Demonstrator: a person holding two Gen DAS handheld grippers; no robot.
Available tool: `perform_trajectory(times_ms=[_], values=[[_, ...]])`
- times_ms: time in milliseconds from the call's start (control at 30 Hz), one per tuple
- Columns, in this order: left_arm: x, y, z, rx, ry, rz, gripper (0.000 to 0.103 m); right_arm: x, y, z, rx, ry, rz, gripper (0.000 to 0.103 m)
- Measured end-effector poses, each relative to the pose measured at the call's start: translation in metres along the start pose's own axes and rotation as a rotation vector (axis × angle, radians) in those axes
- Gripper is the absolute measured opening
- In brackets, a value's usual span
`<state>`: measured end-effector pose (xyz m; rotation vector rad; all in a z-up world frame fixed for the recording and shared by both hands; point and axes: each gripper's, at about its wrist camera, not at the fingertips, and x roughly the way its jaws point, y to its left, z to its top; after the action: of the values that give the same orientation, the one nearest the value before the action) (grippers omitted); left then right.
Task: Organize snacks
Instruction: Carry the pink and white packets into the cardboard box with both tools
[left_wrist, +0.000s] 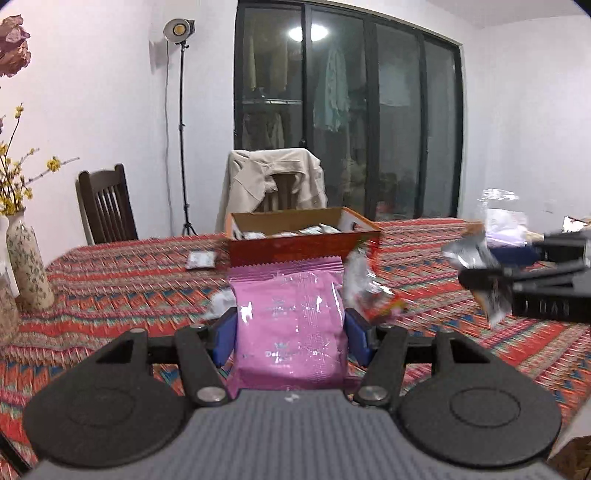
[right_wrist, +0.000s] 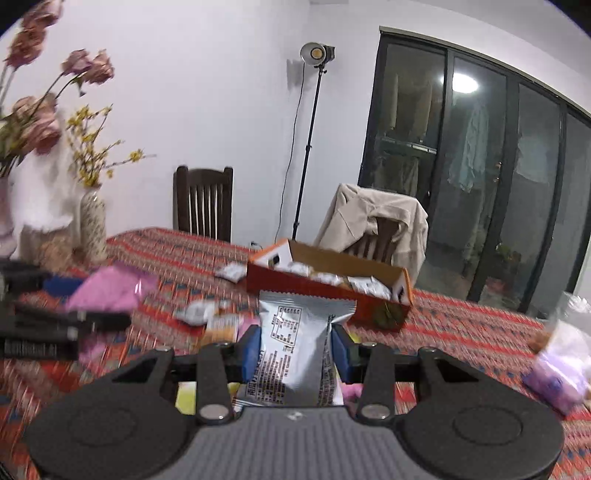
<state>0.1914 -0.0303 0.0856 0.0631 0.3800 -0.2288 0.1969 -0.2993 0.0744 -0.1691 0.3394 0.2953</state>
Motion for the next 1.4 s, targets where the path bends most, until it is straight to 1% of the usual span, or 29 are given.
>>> perform_trajectory(times_ms=[167,233,300,467,633,767,867,933,1033,1133,1300,1400], values=[[-0.023,-0.015,-0.012,0.018,0.037,-0.031,0.061,-0.048,0.000,-0.035,0.038,0.021,-0.015,0.040],[-0.030,-0.016,-0.015,0.018,0.039,-0.028,0.061,-0.061,-0.002,-0.044,0.069,0.022,-0.012,0.040],[-0.036,-0.017,-0.016,0.019,0.034,-0.023,0.061,-0.070,-0.002,-0.049,0.073,0.020,-0.021,0.040],[-0.045,-0.016,-0.015,0.006,0.021,-0.024,0.061,-0.080,-0.004,-0.050,0.064,0.013,-0.037,0.041],[-0.042,-0.012,-0.007,-0.010,0.018,-0.019,0.061,-0.079,-0.006,-0.045,0.058,0.008,-0.033,0.041],[-0.031,-0.004,0.012,-0.030,0.031,-0.063,0.061,-0.072,-0.013,-0.037,0.055,0.009,-0.022,0.041],[-0.020,0.001,0.035,-0.020,0.032,-0.095,0.061,-0.064,-0.022,-0.023,0.043,0.003,-0.007,0.041],[-0.008,0.005,0.057,-0.003,0.036,-0.123,0.061,-0.057,-0.033,-0.008,0.037,-0.005,0.018,0.041],[0.011,0.007,0.090,0.050,0.027,-0.132,0.061,-0.044,-0.052,0.022,0.021,-0.018,0.059,0.041],[0.033,0.010,0.123,0.084,0.039,-0.155,0.061,-0.024,-0.077,0.058,0.030,-0.009,0.113,0.041],[0.085,0.019,0.179,0.114,0.076,-0.195,0.061,0.025,-0.118,0.123,0.039,0.026,0.193,0.041],[0.129,0.026,0.210,0.115,0.094,-0.184,0.061,0.069,-0.143,0.160,0.068,0.068,0.228,0.041]])
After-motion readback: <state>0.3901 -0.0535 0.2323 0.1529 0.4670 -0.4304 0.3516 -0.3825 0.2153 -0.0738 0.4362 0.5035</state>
